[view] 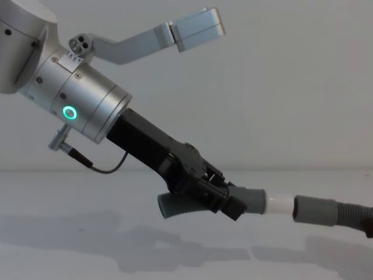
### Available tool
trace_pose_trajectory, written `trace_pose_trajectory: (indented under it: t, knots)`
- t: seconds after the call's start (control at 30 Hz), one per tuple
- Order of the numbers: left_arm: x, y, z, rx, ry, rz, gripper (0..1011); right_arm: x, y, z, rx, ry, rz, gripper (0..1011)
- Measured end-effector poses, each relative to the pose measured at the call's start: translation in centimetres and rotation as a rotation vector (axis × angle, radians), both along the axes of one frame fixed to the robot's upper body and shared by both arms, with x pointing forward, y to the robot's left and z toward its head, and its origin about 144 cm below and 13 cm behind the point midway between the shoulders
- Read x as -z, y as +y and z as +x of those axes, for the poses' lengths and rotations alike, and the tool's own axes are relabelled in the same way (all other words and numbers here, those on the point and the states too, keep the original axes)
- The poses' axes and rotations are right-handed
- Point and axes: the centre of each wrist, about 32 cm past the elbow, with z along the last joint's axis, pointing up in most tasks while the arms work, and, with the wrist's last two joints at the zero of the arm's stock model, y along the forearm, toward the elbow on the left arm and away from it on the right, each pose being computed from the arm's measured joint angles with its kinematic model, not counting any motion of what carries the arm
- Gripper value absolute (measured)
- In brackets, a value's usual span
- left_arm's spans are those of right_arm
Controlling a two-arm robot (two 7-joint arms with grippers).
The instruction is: Use both hands to pick up one end of the pipe from the table, align the ends, and insert them.
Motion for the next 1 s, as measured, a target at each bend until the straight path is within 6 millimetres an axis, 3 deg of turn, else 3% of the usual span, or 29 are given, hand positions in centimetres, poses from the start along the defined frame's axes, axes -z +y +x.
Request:
trace_pose_trajectory:
  t: [1.0]
  knots:
    - [0.14,0.11,0.73,0.007,0.017,0.02,356,-0.04,0.25,0.26,-0.019,0.008,-0.012,138]
